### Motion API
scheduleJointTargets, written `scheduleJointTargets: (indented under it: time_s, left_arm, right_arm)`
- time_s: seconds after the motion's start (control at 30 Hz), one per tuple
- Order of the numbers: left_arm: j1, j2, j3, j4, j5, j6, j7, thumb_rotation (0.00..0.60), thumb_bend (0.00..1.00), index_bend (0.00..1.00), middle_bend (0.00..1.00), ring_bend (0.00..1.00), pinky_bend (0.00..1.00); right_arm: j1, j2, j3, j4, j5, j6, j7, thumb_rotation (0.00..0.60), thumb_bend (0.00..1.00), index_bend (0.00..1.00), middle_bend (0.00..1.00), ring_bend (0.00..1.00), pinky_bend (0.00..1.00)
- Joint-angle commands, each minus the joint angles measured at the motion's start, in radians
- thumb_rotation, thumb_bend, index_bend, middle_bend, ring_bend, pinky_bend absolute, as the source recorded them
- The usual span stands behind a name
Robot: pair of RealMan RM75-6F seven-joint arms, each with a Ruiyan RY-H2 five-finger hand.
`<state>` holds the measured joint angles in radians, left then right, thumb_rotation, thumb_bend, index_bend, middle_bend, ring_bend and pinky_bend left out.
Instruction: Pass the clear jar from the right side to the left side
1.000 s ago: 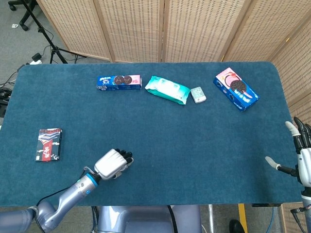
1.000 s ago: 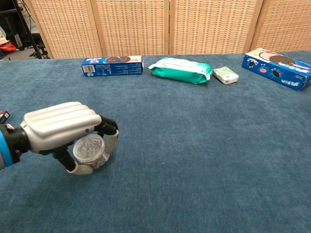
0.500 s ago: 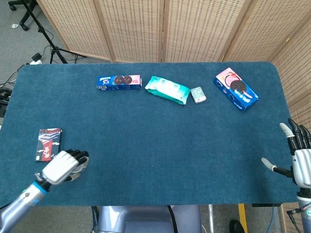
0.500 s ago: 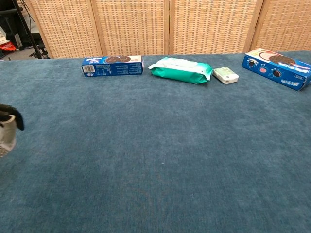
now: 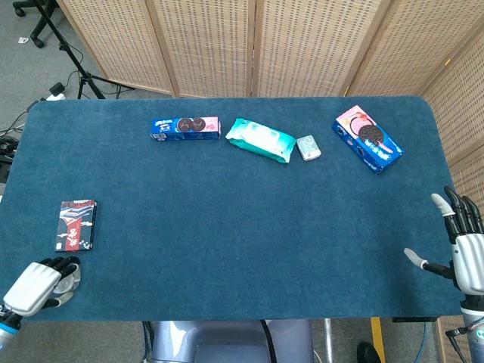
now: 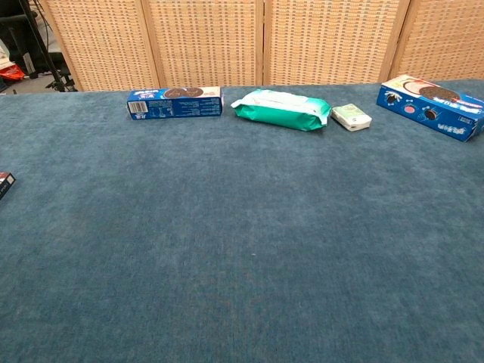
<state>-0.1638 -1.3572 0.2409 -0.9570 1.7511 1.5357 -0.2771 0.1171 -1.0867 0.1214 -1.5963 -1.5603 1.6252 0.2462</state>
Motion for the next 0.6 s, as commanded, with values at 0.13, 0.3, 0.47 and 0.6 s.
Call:
scheduleJointTargets:
  time_s: [0.13,0.3,0.47,0.6]
  left_arm:
    - [0.023,-0.043,-0.04,0.06,-0.045,-0.002,0.01,0.6,0.46,0.59,0.4,0.43,0.57]
    - [0.01,-0.048,-0.067,0.054,-0.078,-0.063,0.067,0.6,0.46,0.59,0.4,0.43,0.57]
    - [0.003,-0.049,-0.081,0.047,-0.095,-0.1,0.088,0.6,0.46,0.59,0.4,0.43,0.57]
    - [-0.002,-0.054,-0.085,0.047,-0.102,-0.125,0.087,0.6,0.38,0.48,0.31,0.34,0.56]
  right_arm:
    - [-0.006,0.005,-0.001,-0.003,-0.009,0.009,0.008,0.6,0.0,0.07,0.0,0.0,0.0]
    - [-0.008,0.008,0.002,-0.001,-0.005,0.006,0.017,0.6,0.0,0.07,0.0,0.0,0.0]
    - [-0.006,0.004,0.007,0.001,0.003,0.0,0.008,0.6,0.0,0.07,0.0,0.0,0.0]
    - [-0.004,0.003,0.005,-0.001,-0.001,-0.008,0.0,0.6,0.0,0.07,0.0,0.0,0.0]
